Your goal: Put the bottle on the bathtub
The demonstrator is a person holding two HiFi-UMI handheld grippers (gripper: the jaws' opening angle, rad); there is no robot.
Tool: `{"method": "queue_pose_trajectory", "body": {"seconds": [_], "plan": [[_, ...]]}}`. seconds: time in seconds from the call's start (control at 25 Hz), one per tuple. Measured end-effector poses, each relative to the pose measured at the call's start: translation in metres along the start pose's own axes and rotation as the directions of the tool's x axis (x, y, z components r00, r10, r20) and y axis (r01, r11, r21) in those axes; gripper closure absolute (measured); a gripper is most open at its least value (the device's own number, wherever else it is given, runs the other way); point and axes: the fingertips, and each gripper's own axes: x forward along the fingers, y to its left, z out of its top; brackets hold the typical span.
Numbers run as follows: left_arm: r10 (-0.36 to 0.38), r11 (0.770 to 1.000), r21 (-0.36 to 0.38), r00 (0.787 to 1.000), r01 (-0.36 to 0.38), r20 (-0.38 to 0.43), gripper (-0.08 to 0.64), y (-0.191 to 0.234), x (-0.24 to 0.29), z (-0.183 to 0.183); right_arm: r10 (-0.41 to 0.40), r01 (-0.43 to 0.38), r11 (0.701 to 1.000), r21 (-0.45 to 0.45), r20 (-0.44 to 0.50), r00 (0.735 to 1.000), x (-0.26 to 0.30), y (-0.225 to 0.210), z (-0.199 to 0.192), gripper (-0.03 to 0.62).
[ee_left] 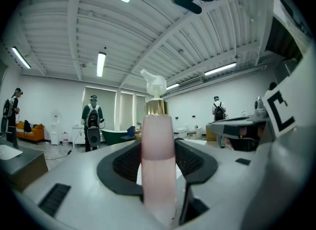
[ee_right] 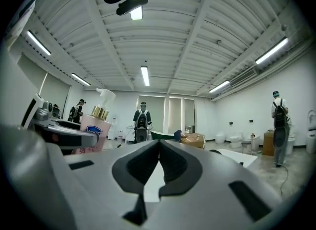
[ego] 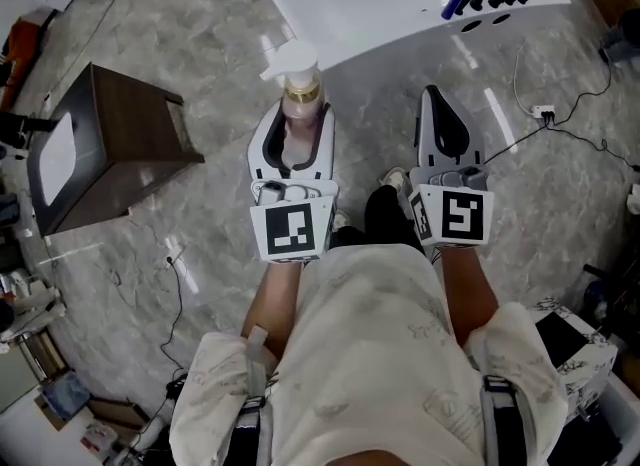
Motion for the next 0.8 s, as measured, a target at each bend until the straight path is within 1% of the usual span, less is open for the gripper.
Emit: {"method": "queue_pose_trajectory", "body": {"seconds": [0.2,0.4,0.6,0.8], "plan": [[-0.091,0.996,0.022,0.996,0.091,-0.003,0.35,-0.041,0.039,0.005,-0.083,0.083,0.996,0.031,-0.007,0.997,0.002,-0.053,-0.012,0.603],[-0.18,0.983,0.044,0.983,0.181,-0.016,0.35,-0.086,0.087,0.008,-0.16,0.161,0.986,0.049,-0.016,0.987,0.006,-0.112,-0.021,0.603],[-0.273,0.96,0.059,0.962,0.274,-0.029,0.35,-0.139,0.133,0.008,-0.258,0.259,0.964,0.061,-0.013,0.966,-0.001,-0.178,-0.025,0.603],[-0.366,0.929,0.056,0.93,0.367,-0.019,0.35,-0.195,0.171,0.021,-0.364,0.364,0.927,0.087,-0.016,0.931,-0.017,-0.244,-0.028,0.603]]}}
